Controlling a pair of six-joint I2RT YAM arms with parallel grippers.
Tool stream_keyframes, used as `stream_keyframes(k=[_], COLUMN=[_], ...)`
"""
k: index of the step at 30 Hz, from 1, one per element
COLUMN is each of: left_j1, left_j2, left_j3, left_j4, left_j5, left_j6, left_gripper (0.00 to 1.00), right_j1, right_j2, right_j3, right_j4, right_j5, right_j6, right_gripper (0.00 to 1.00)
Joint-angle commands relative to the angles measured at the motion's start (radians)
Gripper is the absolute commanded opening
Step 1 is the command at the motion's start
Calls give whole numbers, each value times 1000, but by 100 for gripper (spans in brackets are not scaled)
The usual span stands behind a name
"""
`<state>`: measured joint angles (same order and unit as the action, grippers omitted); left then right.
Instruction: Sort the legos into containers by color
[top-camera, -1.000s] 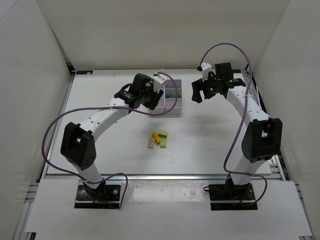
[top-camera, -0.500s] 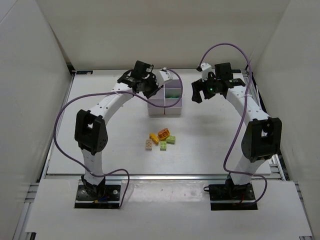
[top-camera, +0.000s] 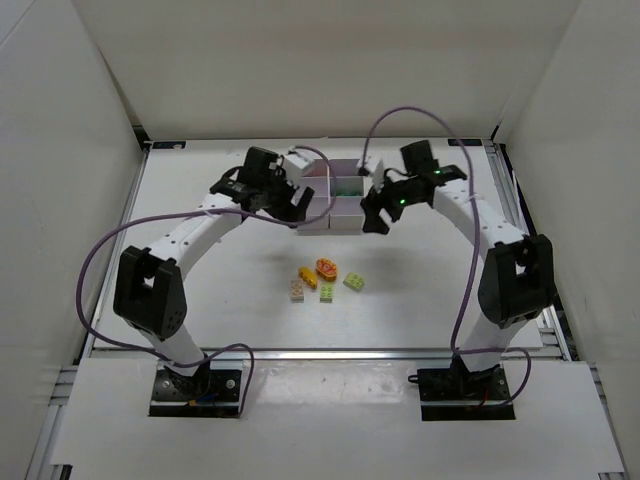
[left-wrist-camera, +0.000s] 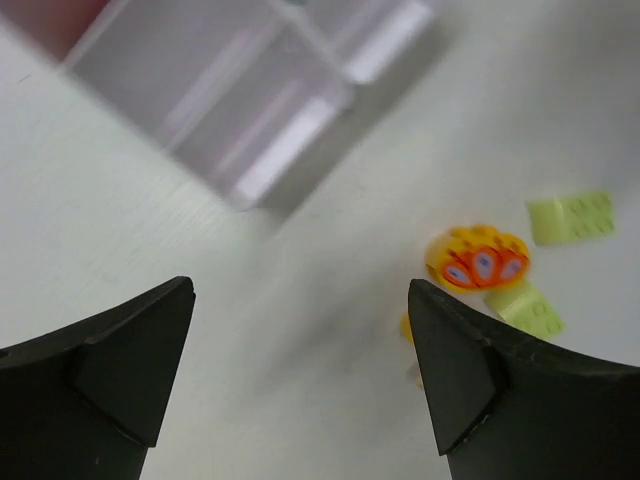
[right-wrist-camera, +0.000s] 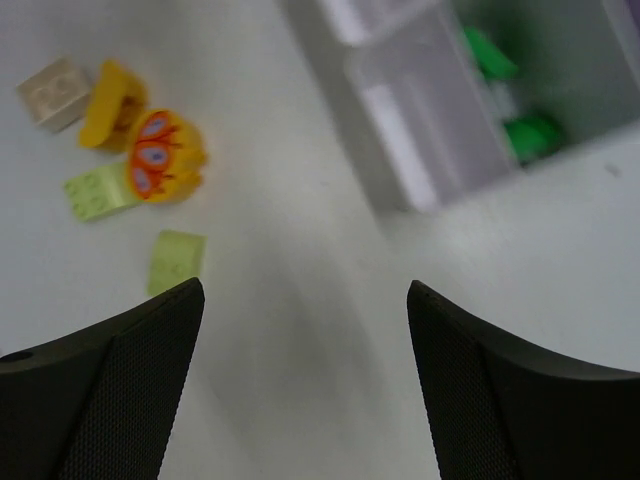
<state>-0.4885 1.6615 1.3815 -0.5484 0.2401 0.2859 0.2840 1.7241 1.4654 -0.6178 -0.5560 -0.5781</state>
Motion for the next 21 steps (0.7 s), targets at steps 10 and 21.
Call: stream_keyframes(k=[10, 21], left_j1=[258, 286], left_j2=[-6, -25], left_j3=[47, 17], left_j4=[96, 148], left_j5=[-341, -435], left_j6=[-335, -291], left_gripper=[99, 100], right_j1=[365, 432], right_j2=[52, 110], right_j3=[-65, -103], right_j4=[42, 178], right_j5=[85, 300], right_j6=[71, 388], right_gripper=[90, 89])
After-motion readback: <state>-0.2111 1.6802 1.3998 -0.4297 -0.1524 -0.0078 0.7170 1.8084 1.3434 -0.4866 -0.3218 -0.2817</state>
